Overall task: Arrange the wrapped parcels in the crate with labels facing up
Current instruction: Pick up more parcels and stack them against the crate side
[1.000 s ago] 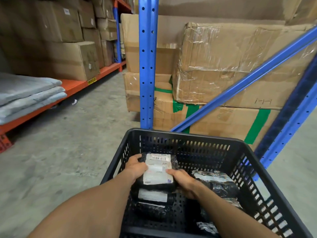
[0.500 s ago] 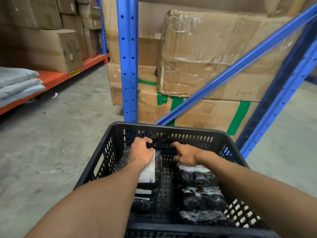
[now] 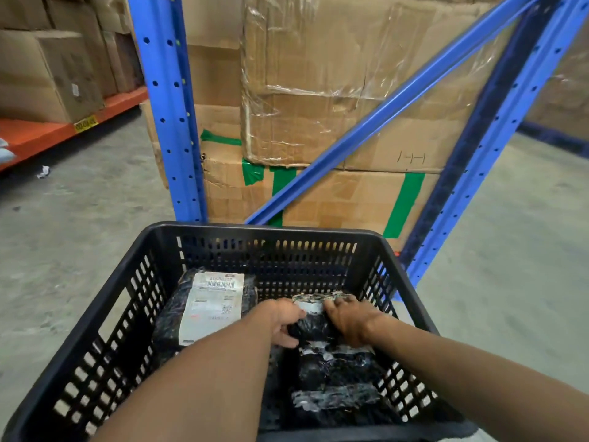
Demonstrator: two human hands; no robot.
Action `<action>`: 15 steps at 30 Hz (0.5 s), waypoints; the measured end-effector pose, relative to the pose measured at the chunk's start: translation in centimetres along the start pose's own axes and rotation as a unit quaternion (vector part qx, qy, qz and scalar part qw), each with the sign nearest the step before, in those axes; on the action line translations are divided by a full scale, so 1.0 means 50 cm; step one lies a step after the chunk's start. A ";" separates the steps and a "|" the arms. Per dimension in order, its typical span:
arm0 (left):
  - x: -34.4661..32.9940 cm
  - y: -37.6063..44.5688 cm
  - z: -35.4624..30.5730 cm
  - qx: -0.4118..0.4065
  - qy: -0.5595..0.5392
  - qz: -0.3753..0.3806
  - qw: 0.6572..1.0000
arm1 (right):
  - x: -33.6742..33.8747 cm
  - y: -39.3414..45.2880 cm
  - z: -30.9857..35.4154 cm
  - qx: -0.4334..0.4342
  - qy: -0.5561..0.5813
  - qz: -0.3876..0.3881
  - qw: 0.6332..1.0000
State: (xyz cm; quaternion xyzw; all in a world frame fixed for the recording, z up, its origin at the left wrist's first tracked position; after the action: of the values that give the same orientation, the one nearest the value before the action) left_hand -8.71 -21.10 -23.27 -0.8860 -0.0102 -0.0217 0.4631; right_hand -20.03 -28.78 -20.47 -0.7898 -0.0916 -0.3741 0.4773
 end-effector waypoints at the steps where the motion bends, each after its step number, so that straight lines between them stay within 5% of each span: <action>1: -0.003 0.004 0.002 -0.002 -0.026 0.007 1.000 | 0.001 0.003 -0.003 0.002 0.003 -0.003 1.000; 7: -0.002 0.006 -0.006 -0.023 -0.094 0.018 0.995 | 0.009 0.001 -0.022 0.027 0.025 -0.094 0.995; 11: 0.055 -0.035 -0.058 -0.119 -0.094 -0.051 0.987 | 0.051 -0.025 -0.073 0.024 0.158 -0.149 0.976; 15: 0.077 -0.088 -0.087 -0.188 -0.152 -0.033 0.970 | 0.104 -0.070 -0.110 0.065 0.341 -0.202 0.916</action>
State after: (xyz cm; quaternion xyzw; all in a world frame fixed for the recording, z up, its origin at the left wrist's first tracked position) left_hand -5.16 -22.19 -16.99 -0.9491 -0.1056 0.0964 0.2806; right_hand -20.92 -32.55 -13.08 -0.5462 -0.1051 -0.7022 0.4445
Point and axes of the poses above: each hand's wrist, its own y-axis towards the middle knuckle, its own x-axis out of the back of the hand, z = x × y, the point moved 7 cm from there along y, towards the middle knuckle, and after that the axes turned 15 degrees about z, right-handed, at the moved point
